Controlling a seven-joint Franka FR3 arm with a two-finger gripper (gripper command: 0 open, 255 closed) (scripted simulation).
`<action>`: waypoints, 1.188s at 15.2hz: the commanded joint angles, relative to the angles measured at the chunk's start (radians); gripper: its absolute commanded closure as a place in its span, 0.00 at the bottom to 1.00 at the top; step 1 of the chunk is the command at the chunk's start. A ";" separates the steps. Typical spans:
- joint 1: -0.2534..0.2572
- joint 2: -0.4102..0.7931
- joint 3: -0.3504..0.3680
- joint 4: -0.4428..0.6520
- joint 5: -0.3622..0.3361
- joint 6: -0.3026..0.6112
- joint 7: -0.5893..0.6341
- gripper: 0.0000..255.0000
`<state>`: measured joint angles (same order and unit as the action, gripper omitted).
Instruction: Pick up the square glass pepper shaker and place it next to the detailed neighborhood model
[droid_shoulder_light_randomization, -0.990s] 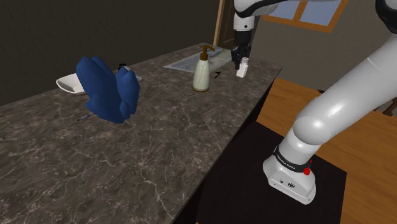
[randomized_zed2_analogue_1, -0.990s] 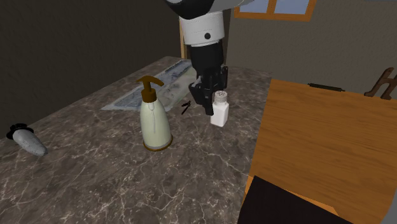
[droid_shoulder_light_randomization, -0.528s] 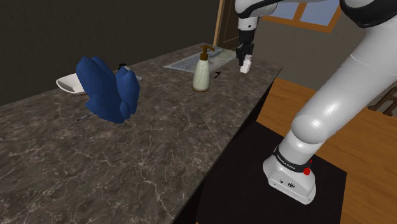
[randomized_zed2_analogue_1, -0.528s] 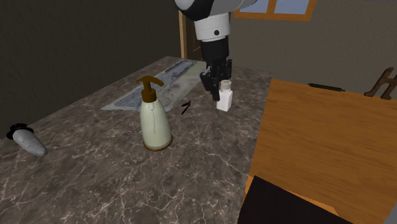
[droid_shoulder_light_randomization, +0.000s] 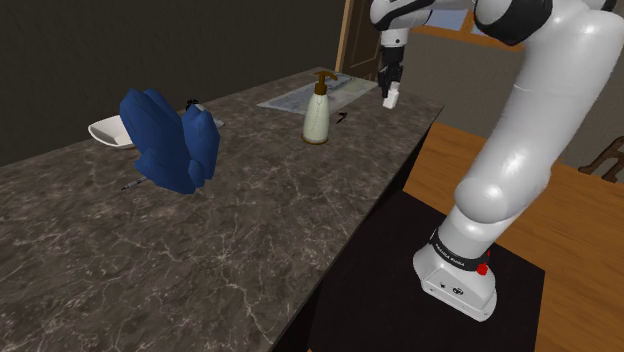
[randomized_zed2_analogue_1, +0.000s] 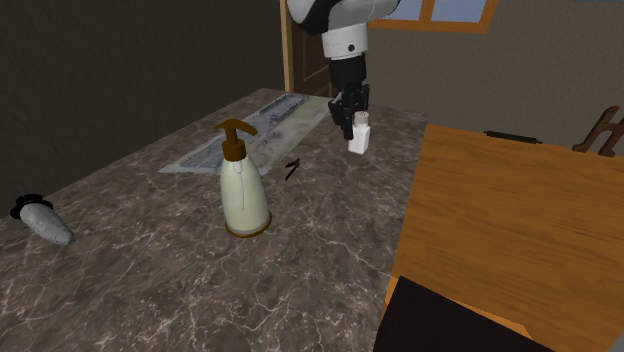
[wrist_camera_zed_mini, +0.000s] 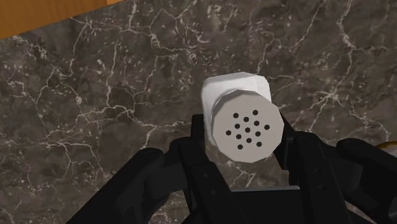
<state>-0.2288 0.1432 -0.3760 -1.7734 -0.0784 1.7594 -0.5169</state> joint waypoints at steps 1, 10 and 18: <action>-0.027 0.068 -0.014 0.074 0.022 -0.006 -0.046 1.00; -0.205 0.437 -0.029 0.559 0.142 -0.123 -0.216 1.00; -0.326 0.680 -0.008 0.897 0.196 -0.212 -0.259 1.00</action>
<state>-0.5506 0.8130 -0.3849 -0.8816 0.1159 1.5414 -0.7746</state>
